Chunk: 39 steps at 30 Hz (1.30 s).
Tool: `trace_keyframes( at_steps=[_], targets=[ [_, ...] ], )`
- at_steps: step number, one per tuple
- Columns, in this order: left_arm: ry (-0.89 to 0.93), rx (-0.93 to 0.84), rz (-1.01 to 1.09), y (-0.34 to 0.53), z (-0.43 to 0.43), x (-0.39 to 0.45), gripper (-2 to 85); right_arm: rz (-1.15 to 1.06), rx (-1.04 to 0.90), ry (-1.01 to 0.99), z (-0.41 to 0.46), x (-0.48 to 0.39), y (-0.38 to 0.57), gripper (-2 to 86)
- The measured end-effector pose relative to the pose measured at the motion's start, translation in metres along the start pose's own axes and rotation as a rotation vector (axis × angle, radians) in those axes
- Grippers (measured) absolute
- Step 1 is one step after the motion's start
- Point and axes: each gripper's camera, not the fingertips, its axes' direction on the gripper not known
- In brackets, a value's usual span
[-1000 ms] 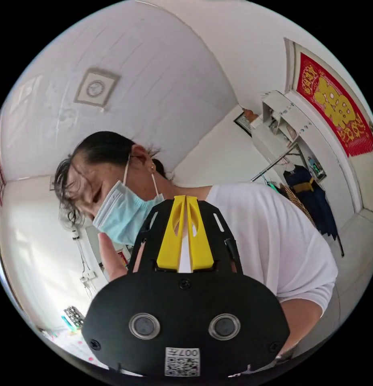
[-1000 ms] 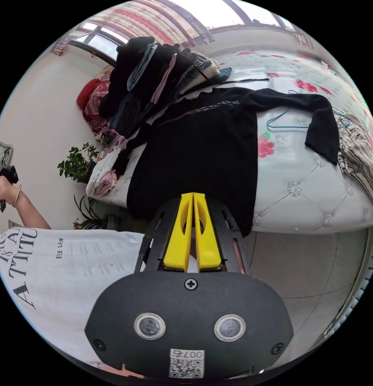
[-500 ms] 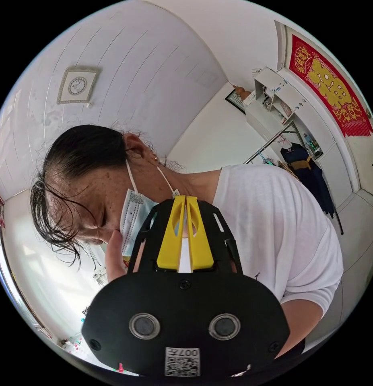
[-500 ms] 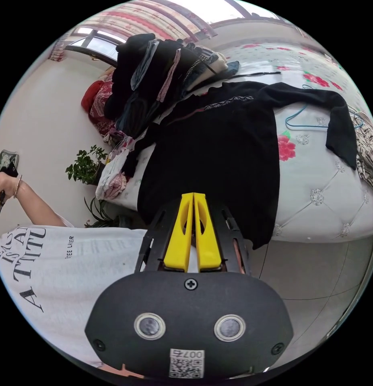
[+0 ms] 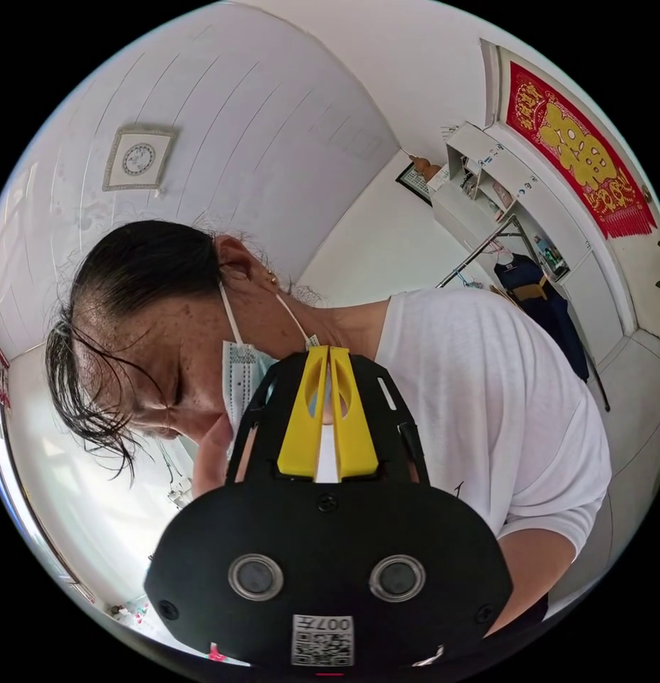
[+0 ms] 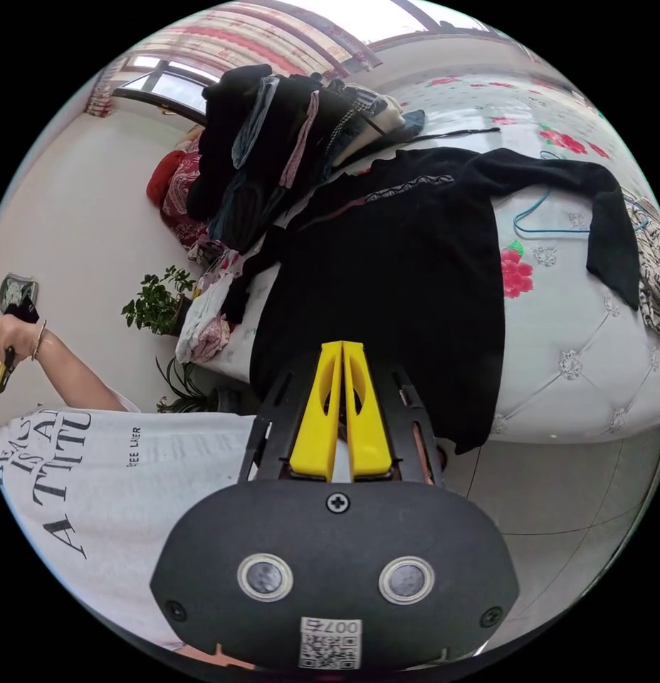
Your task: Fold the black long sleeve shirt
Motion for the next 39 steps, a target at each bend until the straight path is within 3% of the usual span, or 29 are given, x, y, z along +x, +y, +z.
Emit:
trace_keyframes(
  at_steps=[15,21,23,24,26,27,28,29,32,35,38,39],
  targets=[
    [0.010,-0.056,0.129,-0.001,-0.023,-0.070,-1.0,0.001,0.001,0.023,0.031,-0.035,-0.013,-0.3],
    [-0.495,-0.086,0.041,0.021,-0.092,-0.083,-0.9,-0.005,-0.028,0.080,0.055,-0.052,-0.028,-0.1],
    [-0.901,-0.184,-0.186,0.058,-0.124,-0.090,-0.8,-0.017,-0.053,0.104,0.067,-0.057,-0.036,0.0],
    [-1.015,-0.235,-0.267,0.072,-0.131,-0.093,-0.7,-0.030,-0.070,0.134,0.075,-0.062,-0.043,0.1],
    [-1.406,-0.550,-0.675,0.153,-0.164,-0.108,-0.1,-0.049,-0.094,0.200,0.087,-0.068,-0.054,0.3],
    [-1.463,-0.646,-0.790,0.179,-0.172,-0.110,0.2,-0.054,-0.105,0.251,0.093,-0.070,-0.061,0.4],
    [-1.513,-0.850,-1.030,0.236,-0.185,-0.109,1.4,-0.055,-0.109,0.308,0.098,-0.070,-0.068,0.6],
    [-1.493,-0.998,-1.273,0.291,-0.195,-0.104,2.8,-0.049,-0.111,0.343,0.100,-0.069,-0.072,0.8],
    [-1.422,-1.143,-1.581,0.380,-0.193,-0.095,6.8,0.007,-0.102,0.504,0.100,-0.058,-0.086,1.4],
    [-1.338,-1.362,-1.670,0.443,-0.178,-0.118,8.1,0.074,-0.104,0.610,0.100,-0.042,-0.093,1.7],
    [-1.340,-1.588,-1.678,0.491,-0.173,-0.135,6.8,0.114,-0.223,0.634,0.124,-0.027,-0.097,1.8],
    [-1.327,-1.589,-1.638,0.491,-0.170,-0.139,6.4,0.063,-0.179,0.646,0.123,-0.034,-0.096,1.5]
  ],
)
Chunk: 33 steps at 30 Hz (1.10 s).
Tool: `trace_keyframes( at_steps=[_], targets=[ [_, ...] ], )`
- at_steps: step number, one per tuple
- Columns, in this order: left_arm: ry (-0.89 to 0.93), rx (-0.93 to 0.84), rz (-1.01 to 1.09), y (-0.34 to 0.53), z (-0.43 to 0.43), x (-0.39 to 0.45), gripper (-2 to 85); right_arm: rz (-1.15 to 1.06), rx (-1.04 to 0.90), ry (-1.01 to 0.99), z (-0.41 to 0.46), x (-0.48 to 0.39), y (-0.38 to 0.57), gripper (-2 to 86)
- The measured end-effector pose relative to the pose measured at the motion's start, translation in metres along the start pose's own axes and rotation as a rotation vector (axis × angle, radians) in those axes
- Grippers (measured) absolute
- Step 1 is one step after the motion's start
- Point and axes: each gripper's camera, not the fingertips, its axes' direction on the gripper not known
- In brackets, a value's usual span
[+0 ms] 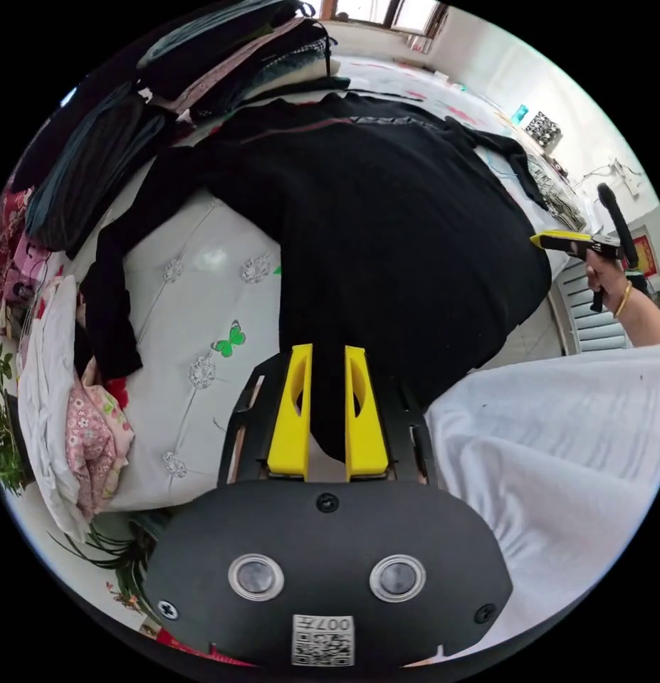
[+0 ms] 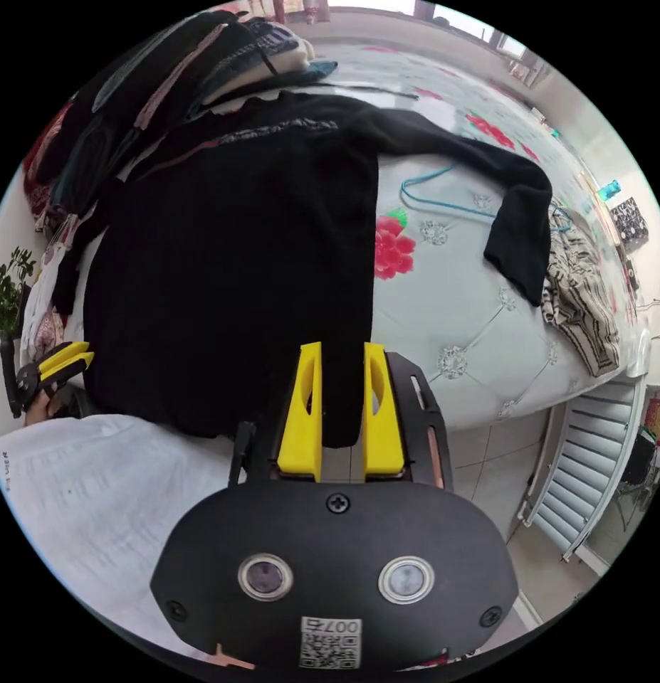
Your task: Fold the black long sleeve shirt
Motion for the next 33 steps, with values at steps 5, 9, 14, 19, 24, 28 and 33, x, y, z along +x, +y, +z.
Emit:
trace_keyframes(
  at_steps=[5,9,14,19,24,28,33],
  targets=[
    [0.138,-0.011,0.025,-0.011,-0.008,-0.010,4.5,-0.077,-0.117,0.088,-0.002,-0.004,-0.008,0.3],
    [0.139,0.093,-0.246,0.002,-0.035,-0.063,6.4,0.047,-0.073,0.029,-0.024,0.009,-0.005,0.0],
    [-0.151,0.145,-0.395,-0.021,-0.054,-0.128,11.1,-0.082,0.104,0.017,-0.056,-0.031,-0.006,0.6],
    [-0.333,0.054,-0.371,-0.076,-0.022,-0.165,8.7,-0.230,-0.065,-0.047,-0.006,-0.093,-0.025,1.0],
    [-0.284,-0.016,-0.386,-0.097,-0.002,-0.188,0.4,-0.322,-0.021,0.091,-0.002,-0.118,-0.015,1.0],
    [0.024,0.229,-0.475,-0.085,-0.060,-0.222,-0.5,-0.334,-0.033,0.104,-0.003,-0.118,-0.015,0.9],
    [0.186,0.653,-0.496,-0.063,-0.192,-0.255,-0.6,-0.288,-0.079,0.028,-0.007,-0.103,-0.023,0.6]
  ],
)
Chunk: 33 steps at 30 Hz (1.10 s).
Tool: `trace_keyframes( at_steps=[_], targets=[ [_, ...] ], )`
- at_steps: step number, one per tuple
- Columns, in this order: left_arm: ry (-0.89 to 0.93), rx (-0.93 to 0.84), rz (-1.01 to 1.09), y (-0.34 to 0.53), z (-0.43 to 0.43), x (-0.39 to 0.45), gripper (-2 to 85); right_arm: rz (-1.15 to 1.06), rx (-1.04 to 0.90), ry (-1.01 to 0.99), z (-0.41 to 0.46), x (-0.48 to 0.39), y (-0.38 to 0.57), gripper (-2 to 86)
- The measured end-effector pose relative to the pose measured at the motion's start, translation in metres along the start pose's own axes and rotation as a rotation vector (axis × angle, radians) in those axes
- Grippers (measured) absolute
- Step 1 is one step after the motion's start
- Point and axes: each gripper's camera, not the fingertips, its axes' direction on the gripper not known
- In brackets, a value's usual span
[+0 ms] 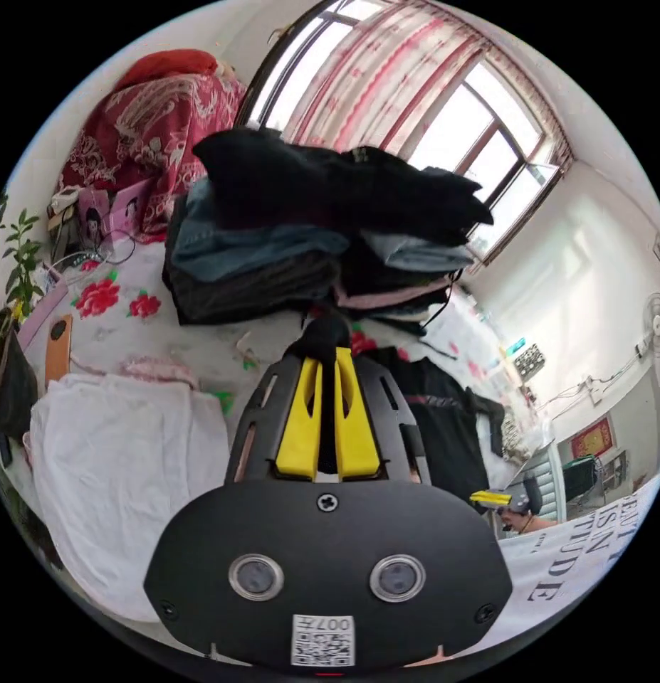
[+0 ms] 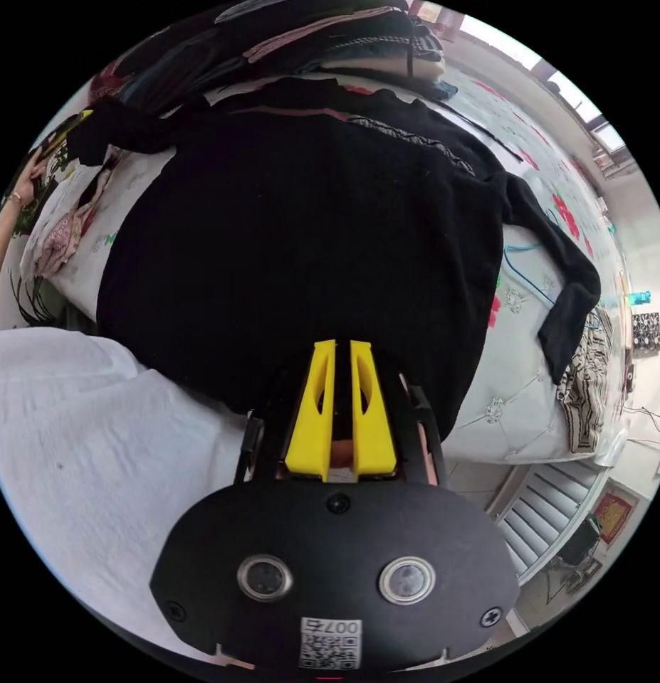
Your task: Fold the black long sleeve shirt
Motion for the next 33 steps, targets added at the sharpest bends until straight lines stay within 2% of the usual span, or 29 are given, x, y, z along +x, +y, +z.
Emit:
trace_keyframes(
  at_steps=[2,6,9,11,15,17,23,26,29,33],
  targets=[
    [0.100,0.120,0.032,-0.029,-0.044,0.018,-0.6,-0.038,-0.012,-0.045,-0.005,0.008,-0.001,0.5],
    [0.361,0.161,0.124,-0.047,-0.062,0.084,0.0,-0.114,0.160,-0.102,-0.046,0.026,0.005,1.1],
    [0.541,0.061,0.257,-0.026,-0.030,0.176,3.0,-0.094,0.313,-0.158,-0.082,0.049,0.012,3.2],
    [0.605,-0.109,0.351,0.016,0.019,0.244,9.0,-0.055,0.394,-0.215,-0.096,0.068,0.018,4.6],
    [0.430,-0.329,0.330,0.094,0.085,0.267,11.9,0.059,0.449,-0.349,-0.099,0.112,0.030,7.1],
    [0.249,-0.421,0.229,0.136,0.103,0.234,11.4,0.092,0.431,-0.374,-0.092,0.124,0.034,7.7],
    [-0.069,-0.526,0.026,0.177,0.098,0.139,10.5,0.069,0.335,-0.365,-0.065,0.123,0.022,9.8],
    [-0.144,-0.581,-0.004,0.183,0.115,0.119,11.1,0.057,0.294,-0.373,-0.057,0.111,-0.001,10.5],
    [-0.108,-0.618,-0.028,0.185,0.146,0.115,12.2,0.005,0.241,-0.388,-0.050,0.089,-0.031,10.5],
    [-0.169,-0.709,-0.014,0.195,0.194,0.109,11.6,-0.121,0.123,-0.223,-0.037,0.048,-0.072,6.4]
  ],
)
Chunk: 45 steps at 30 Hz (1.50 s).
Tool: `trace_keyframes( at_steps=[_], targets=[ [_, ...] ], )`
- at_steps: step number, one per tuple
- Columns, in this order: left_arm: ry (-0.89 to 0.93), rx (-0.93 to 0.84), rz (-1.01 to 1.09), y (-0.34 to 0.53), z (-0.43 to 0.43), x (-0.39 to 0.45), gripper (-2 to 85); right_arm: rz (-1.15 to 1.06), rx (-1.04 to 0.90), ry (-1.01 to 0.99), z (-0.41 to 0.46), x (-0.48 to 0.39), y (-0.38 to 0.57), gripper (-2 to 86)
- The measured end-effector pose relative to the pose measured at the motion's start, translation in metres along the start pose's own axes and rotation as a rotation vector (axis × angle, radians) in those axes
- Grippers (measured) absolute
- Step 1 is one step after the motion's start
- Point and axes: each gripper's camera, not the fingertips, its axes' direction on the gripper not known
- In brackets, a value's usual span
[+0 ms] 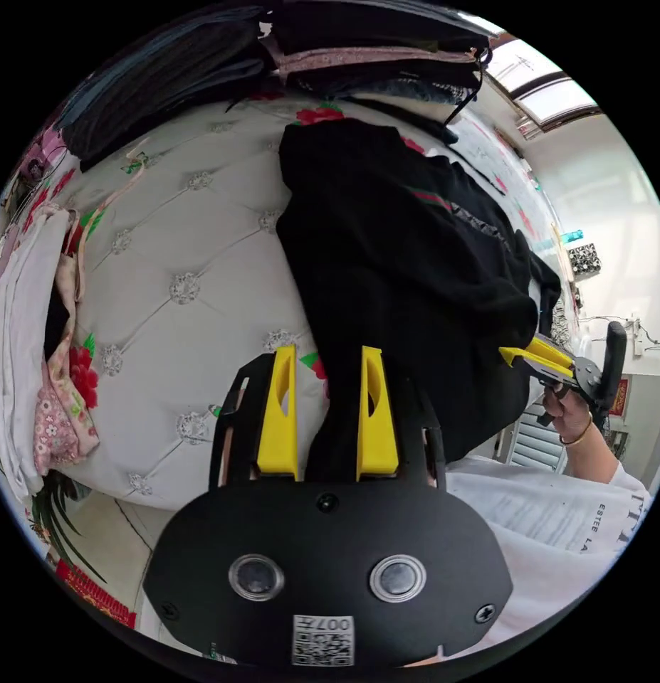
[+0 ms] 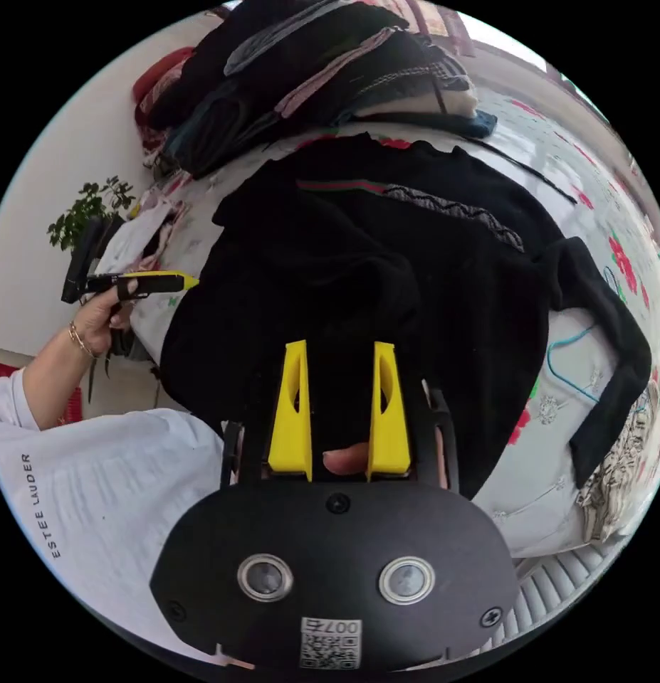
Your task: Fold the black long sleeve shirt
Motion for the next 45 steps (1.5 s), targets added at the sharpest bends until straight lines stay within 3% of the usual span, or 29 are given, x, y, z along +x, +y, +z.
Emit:
trace_keyframes(
  at_steps=[3,8,12,14,16,17,22,27,32,35,42,45],
  targets=[
    [0.002,-0.026,0.007,-0.010,0.006,-0.005,6.9,-0.189,-0.122,0.159,0.003,-0.016,-0.015,2.8],
    [0.091,0.007,0.060,0.000,-0.018,-0.026,1.0,-0.454,0.028,0.398,-0.082,-0.030,0.013,1.8],
    [-0.081,0.047,0.059,0.017,-0.037,-0.039,0.2,-0.624,-0.001,0.539,-0.112,-0.039,0.051,2.7],
    [-0.136,0.066,0.074,0.020,-0.041,-0.048,2.4,-0.551,-0.117,0.537,-0.089,-0.023,0.056,3.4],
    [-0.093,0.058,0.082,0.015,-0.037,-0.051,5.8,-0.450,-0.327,0.426,-0.051,-0.001,0.063,4.4],
    [-0.066,0.047,0.094,0.009,-0.033,-0.051,7.1,-0.428,-0.333,0.393,-0.048,0.002,0.064,4.6],
    [-0.070,0.041,0.154,-0.027,-0.014,-0.029,9.2,-0.251,-0.171,0.159,-0.076,0.017,0.062,7.1],
    [-0.079,0.091,0.179,-0.063,-0.004,-0.009,9.6,0.009,0.013,0.086,-0.098,0.063,0.047,7.5],
    [-0.173,0.051,0.199,-0.082,0.026,-0.006,8.3,0.207,0.062,0.087,-0.084,0.108,0.023,5.1],
    [-0.189,0.042,0.183,-0.083,0.028,-0.010,6.7,0.174,-0.114,0.038,-0.045,0.111,0.006,3.1],
    [-0.227,0.051,0.169,-0.077,0.024,-0.034,3.9,0.093,0.127,0.202,-0.126,0.094,0.029,0.9],
    [-0.199,0.101,0.098,-0.070,0.013,-0.049,4.2,0.163,0.046,0.319,-0.120,0.107,0.034,2.1]
  ],
)
